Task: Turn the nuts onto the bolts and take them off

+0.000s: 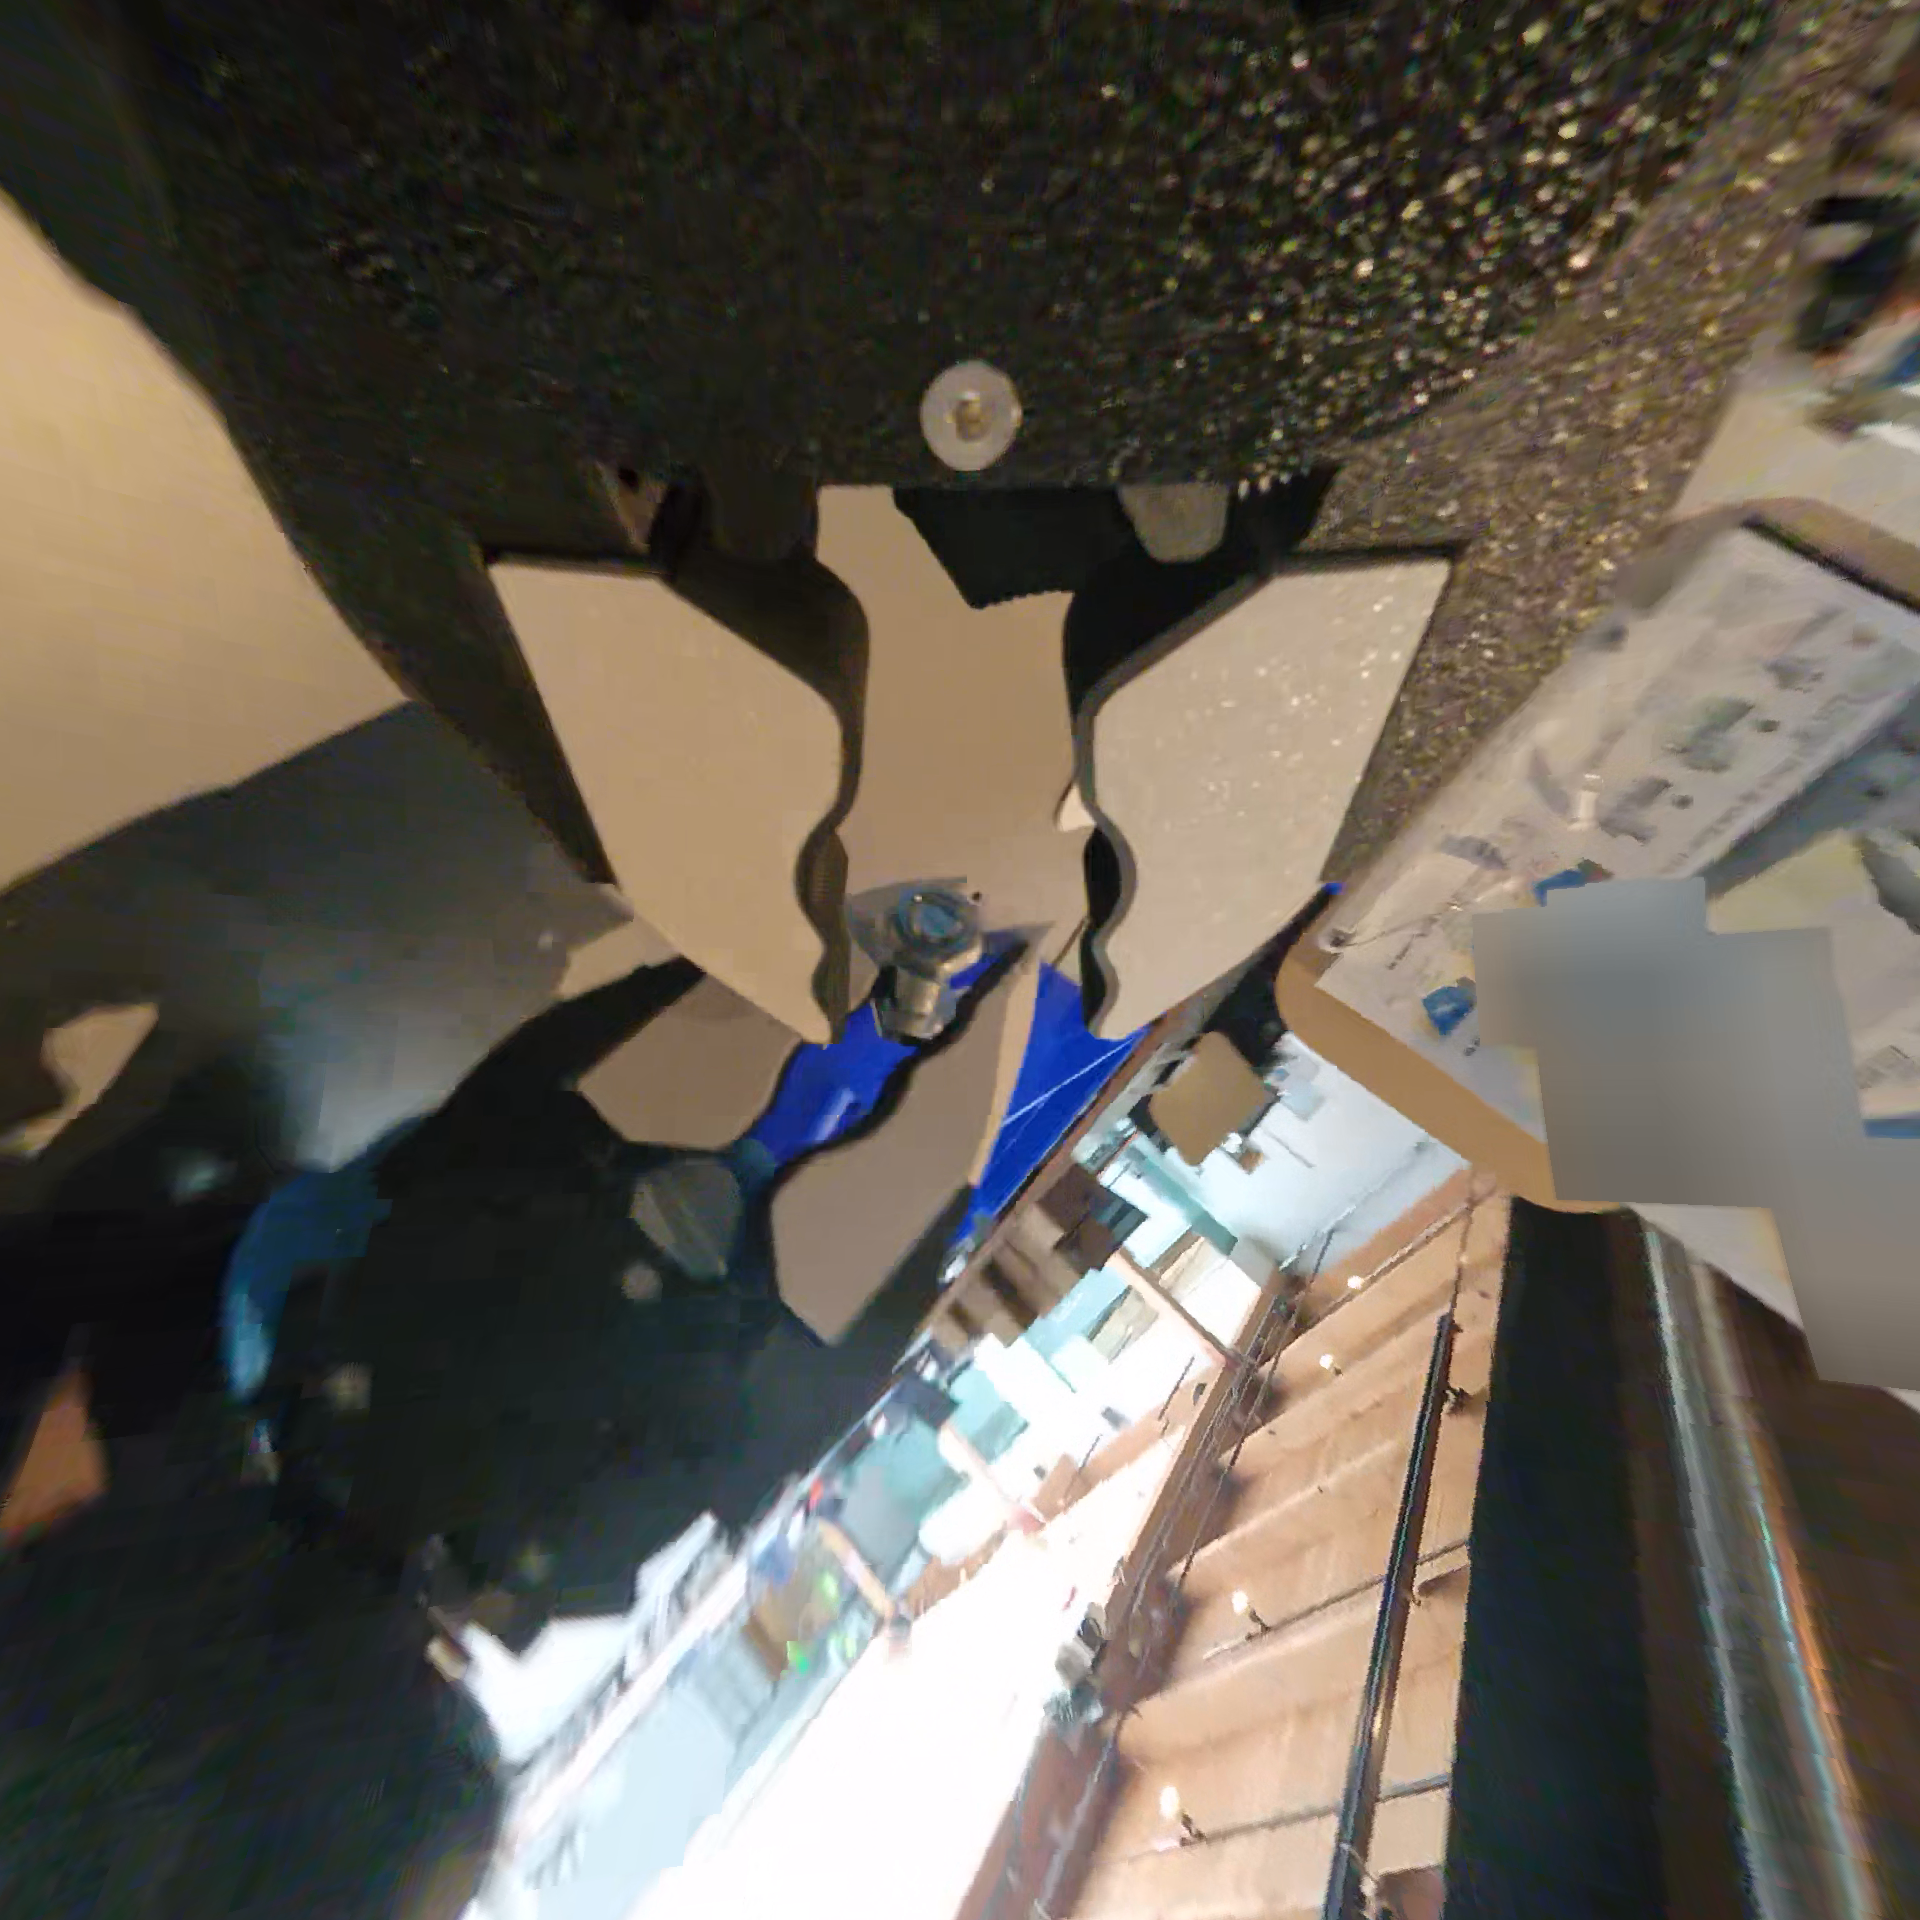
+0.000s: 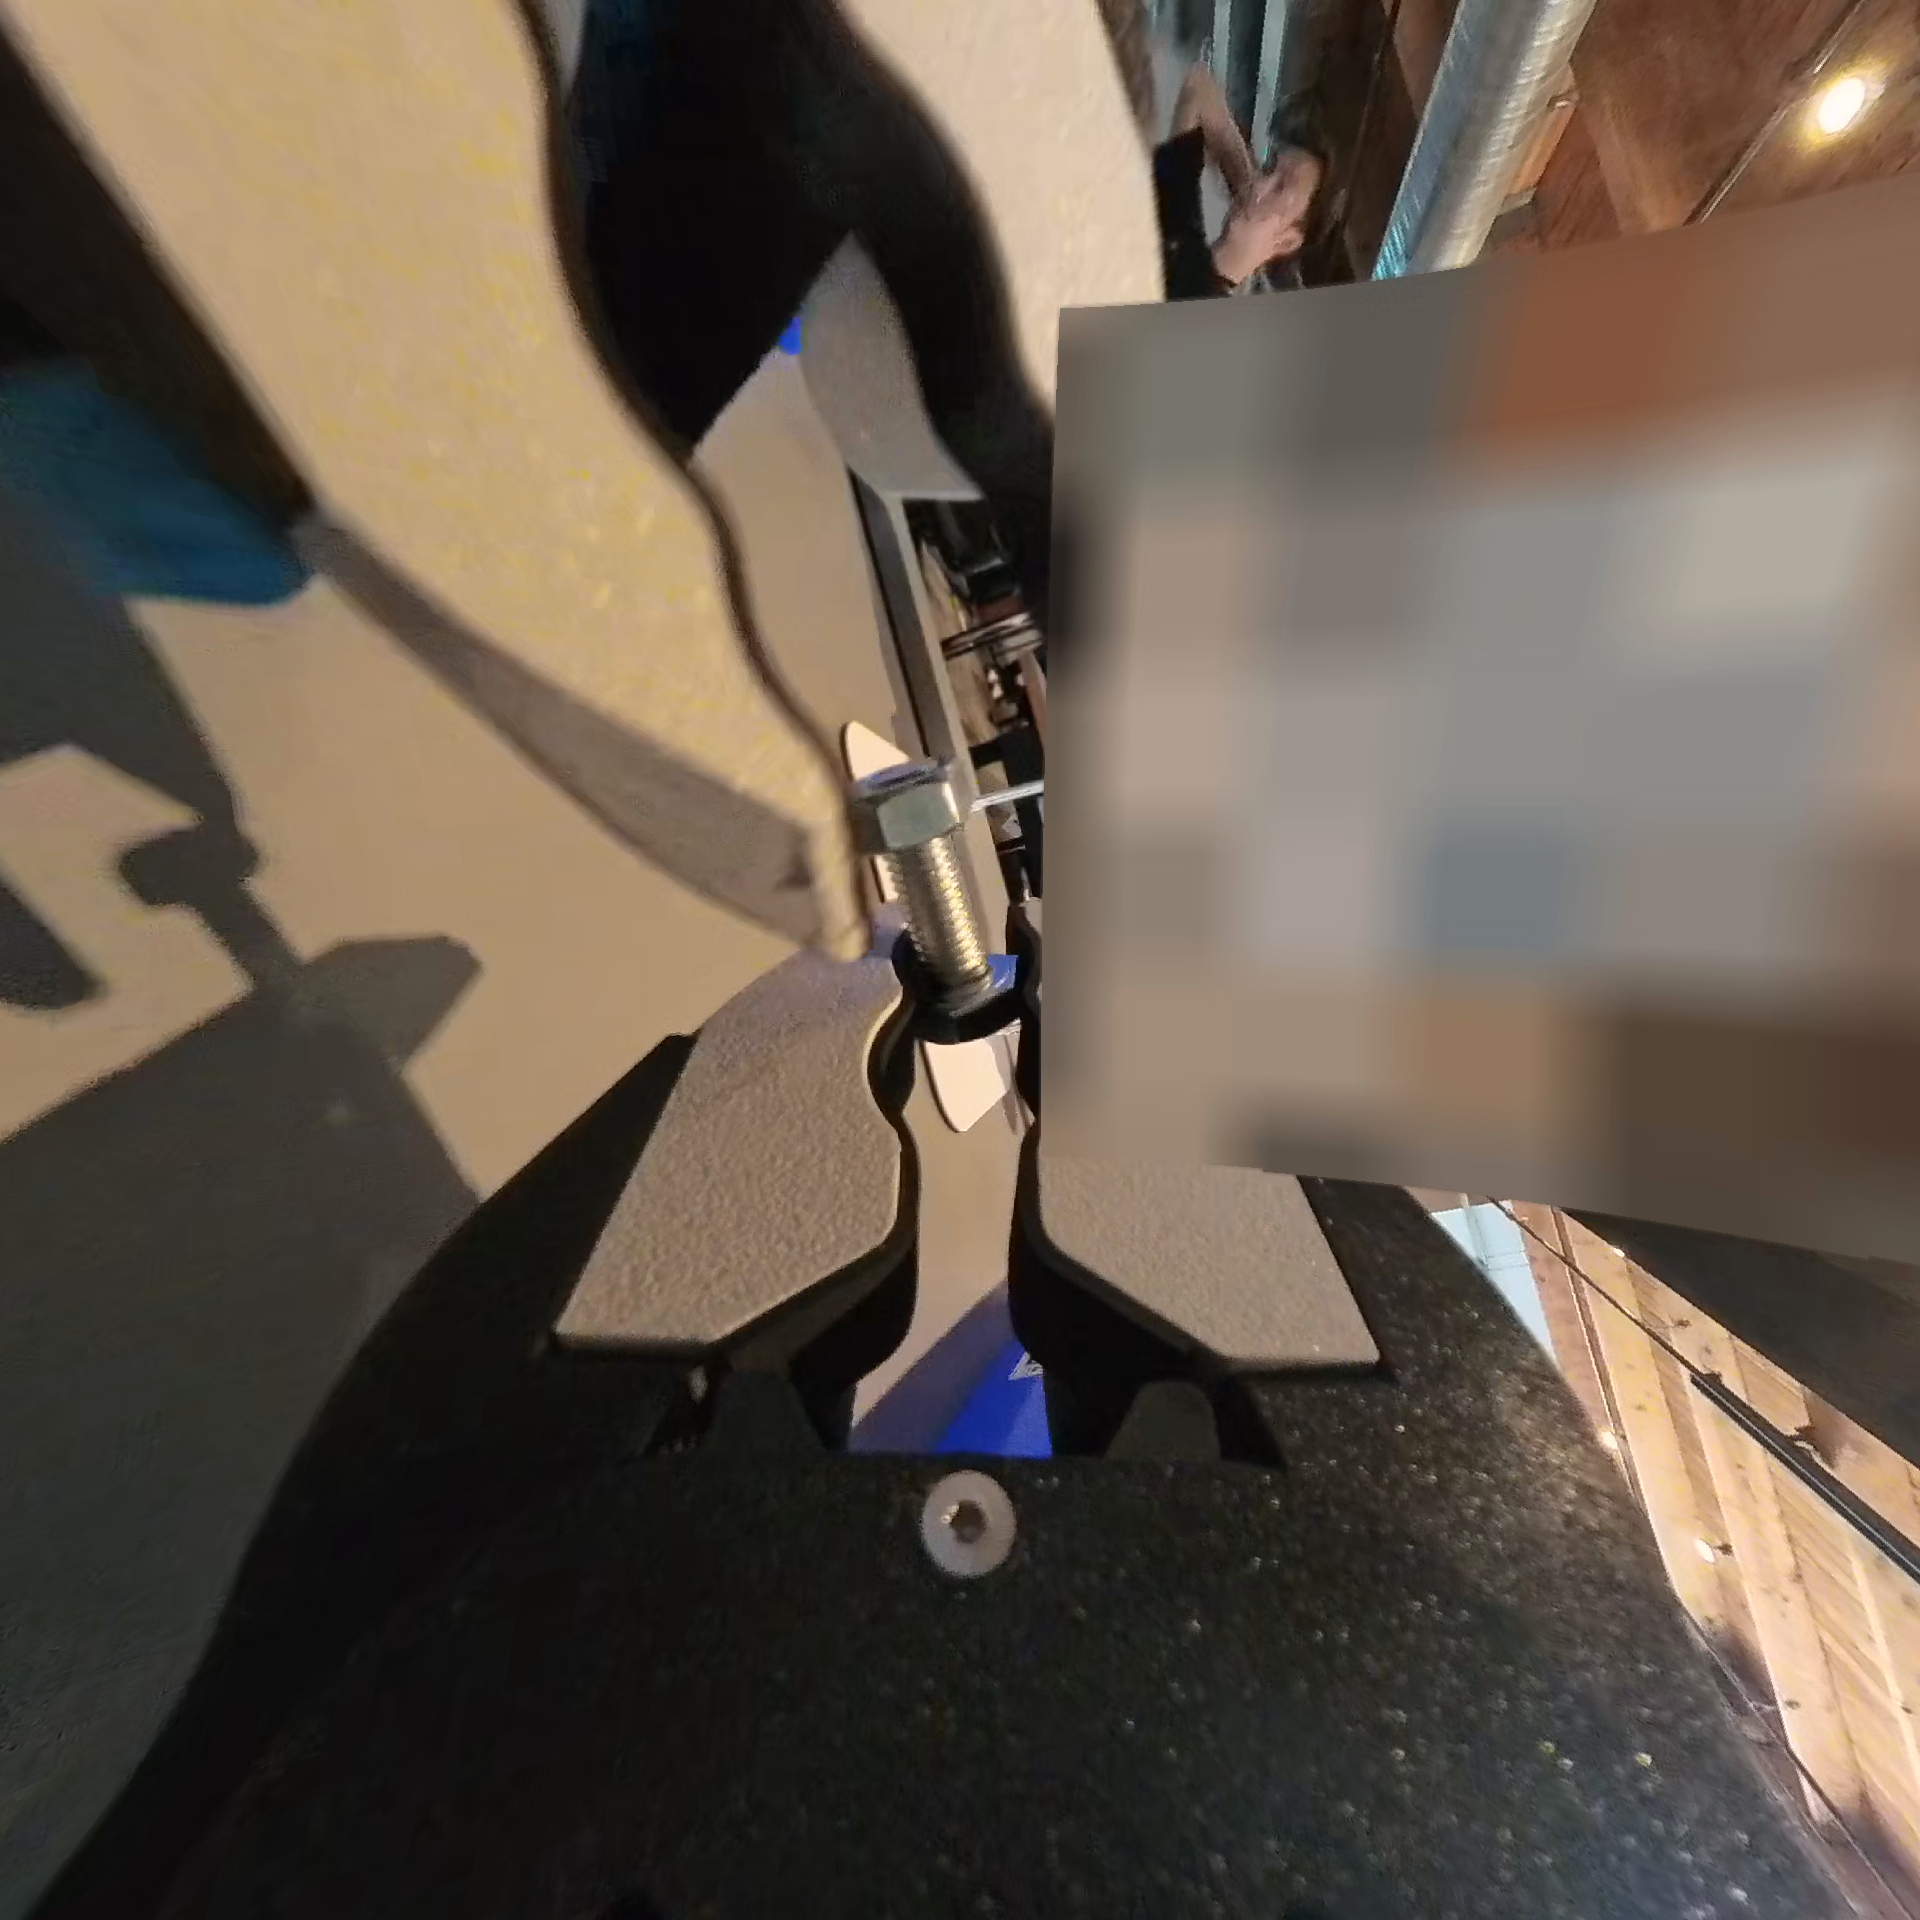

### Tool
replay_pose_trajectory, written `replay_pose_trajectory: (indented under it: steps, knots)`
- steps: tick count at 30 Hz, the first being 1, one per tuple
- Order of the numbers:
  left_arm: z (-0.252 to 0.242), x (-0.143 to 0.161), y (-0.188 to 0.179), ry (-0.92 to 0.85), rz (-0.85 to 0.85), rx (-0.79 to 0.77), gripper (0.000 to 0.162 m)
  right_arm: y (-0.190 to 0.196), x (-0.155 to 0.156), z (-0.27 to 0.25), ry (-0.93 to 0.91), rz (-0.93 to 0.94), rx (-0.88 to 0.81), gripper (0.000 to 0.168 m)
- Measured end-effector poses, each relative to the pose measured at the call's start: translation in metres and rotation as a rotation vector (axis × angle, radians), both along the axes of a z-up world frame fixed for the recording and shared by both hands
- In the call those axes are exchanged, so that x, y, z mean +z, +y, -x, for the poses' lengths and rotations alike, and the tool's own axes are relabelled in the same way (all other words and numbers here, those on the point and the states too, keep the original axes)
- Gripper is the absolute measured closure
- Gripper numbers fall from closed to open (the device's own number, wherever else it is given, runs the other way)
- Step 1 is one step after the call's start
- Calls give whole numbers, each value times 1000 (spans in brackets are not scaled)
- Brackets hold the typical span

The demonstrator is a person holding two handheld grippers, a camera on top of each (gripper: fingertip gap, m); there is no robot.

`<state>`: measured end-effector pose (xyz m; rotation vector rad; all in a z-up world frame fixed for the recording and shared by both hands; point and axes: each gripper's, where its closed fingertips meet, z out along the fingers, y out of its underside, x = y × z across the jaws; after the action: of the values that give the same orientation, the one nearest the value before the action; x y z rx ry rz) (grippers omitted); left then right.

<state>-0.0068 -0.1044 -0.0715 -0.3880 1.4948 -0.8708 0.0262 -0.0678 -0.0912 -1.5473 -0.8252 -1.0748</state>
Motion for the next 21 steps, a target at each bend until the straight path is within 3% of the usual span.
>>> replay_pose_trajectory:
  steps: [5,10,13,16,19,21]
  knots:
    - [2,4,8,195,419,-152,130,-1,2,-1,3,-12,-3,154]
    - [-3,-14,8,338,487,-149,137,-1,3,-1,-1,-14,-4,154]
    - [-3,-18,6,327,408,-130,145,0,2,-1,-1,-9,-4,155]
    - [-3,-15,6,205,199,-57,145,-1,3,0,7,-18,0,154]
    - [-5,-13,7,36,-111,70,142,-2,4,-1,2,-22,-7,155]
    - [-5,-10,5,-12,-164,91,131,-2,5,0,7,-27,-1,155]
